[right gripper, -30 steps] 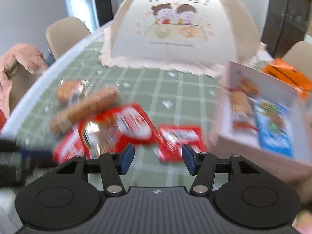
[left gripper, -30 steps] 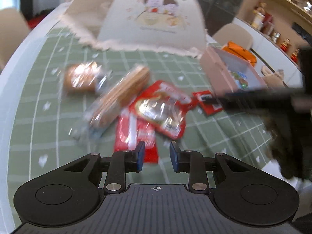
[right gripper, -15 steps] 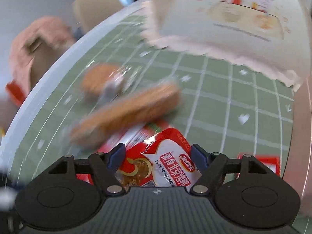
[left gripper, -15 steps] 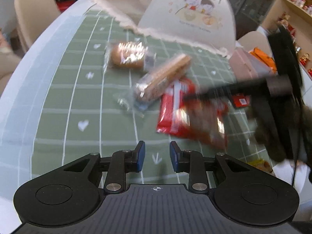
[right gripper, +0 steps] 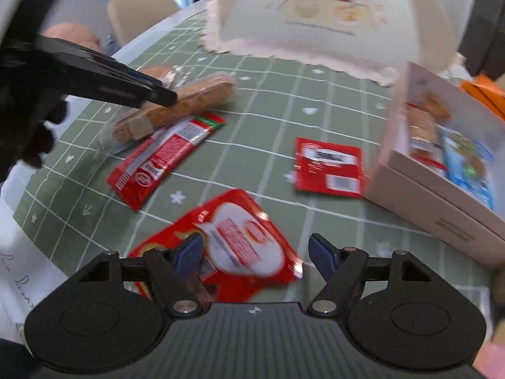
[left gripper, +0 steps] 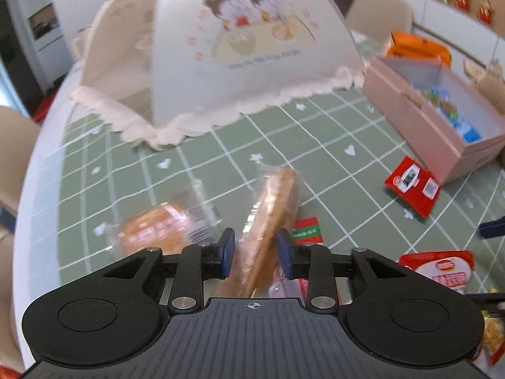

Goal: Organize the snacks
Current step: 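Grasp a round bread bun packet with the right gripper while the left grasps a long bread stick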

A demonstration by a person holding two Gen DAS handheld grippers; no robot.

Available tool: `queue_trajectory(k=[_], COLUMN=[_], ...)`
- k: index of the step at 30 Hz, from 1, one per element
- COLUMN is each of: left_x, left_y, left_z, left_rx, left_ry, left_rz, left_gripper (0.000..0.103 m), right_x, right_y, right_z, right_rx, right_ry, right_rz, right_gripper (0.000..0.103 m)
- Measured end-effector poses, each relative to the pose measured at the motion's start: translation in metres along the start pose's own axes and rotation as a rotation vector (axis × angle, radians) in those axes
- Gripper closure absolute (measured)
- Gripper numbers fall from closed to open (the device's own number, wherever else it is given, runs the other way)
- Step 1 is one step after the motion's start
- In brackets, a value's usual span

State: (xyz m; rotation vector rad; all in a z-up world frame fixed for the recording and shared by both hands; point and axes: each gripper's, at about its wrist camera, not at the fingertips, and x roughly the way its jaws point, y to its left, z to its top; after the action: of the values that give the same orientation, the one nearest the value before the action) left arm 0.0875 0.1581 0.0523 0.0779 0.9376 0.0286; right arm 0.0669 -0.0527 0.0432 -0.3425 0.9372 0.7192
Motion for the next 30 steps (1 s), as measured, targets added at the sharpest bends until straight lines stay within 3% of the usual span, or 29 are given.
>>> queue_trajectory(k=[3, 5, 8, 13, 18, 20, 23, 27, 29, 30], left_x=[0.011, 0.006, -0.015, -0.056, -0.086, -0.093, -0.099, -0.101, -0.102, -0.101], left_y=[-0.003, 0.004, 0.011, 0.012, 0.020, 0.019, 0.019, 0.021, 0.021, 0.021], left_z=[-0.003, -0.010, -0.036, -0.093, -0.132, -0.141, -0.148, -0.152, -0.152, -0.151], left_rx=[-0.016, -0.096, -0.211, -0.347, -0.519, -0.546, -0.576, -0.604, -0.599, -0.595], left_ry=[0.025, 0.045, 0.048, 0.044, 0.044, 0.045, 0.037, 0.024, 0.022, 0.022], left_rz=[0.010, -0.004, -0.038, -0.034, -0.007, -0.018, -0.024, -0.032, -0.036, -0.040], left_gripper=[0.060, 0.067, 0.069, 0.069, 0.069, 0.069, 0.069, 0.069, 0.069, 0.069], right_x=[-0.009, -0.013, -0.014, -0.006, 0.040, 0.067, 0.109, 0.157, 0.158, 0.151], right_y=[-0.008, -0.010, -0.005, 0.029, 0.083, 0.109, 0.139, 0.160, 0.163, 0.160], right_z=[-0.005, -0.006, 0.006, 0.062, 0.138, 0.165, 0.194, 0.204, 0.196, 0.191], right_rx=[0.021, 0.026, 0.008, -0.071, -0.144, -0.224, -0.335, -0.376, -0.374, -0.360], right_ry=[-0.008, -0.018, -0.045, -0.121, -0.159, -0.133, -0.075, 0.098, 0.129, 0.126], right_rz=[-0.008, -0.014, -0.005, 0.068, 0.173, 0.208, 0.180, 0.176, 0.143, 0.141], right_gripper=[0.027, 0.027, 0.027, 0.019, 0.015, 0.015, 0.015, 0.016, 0.041, 0.045])
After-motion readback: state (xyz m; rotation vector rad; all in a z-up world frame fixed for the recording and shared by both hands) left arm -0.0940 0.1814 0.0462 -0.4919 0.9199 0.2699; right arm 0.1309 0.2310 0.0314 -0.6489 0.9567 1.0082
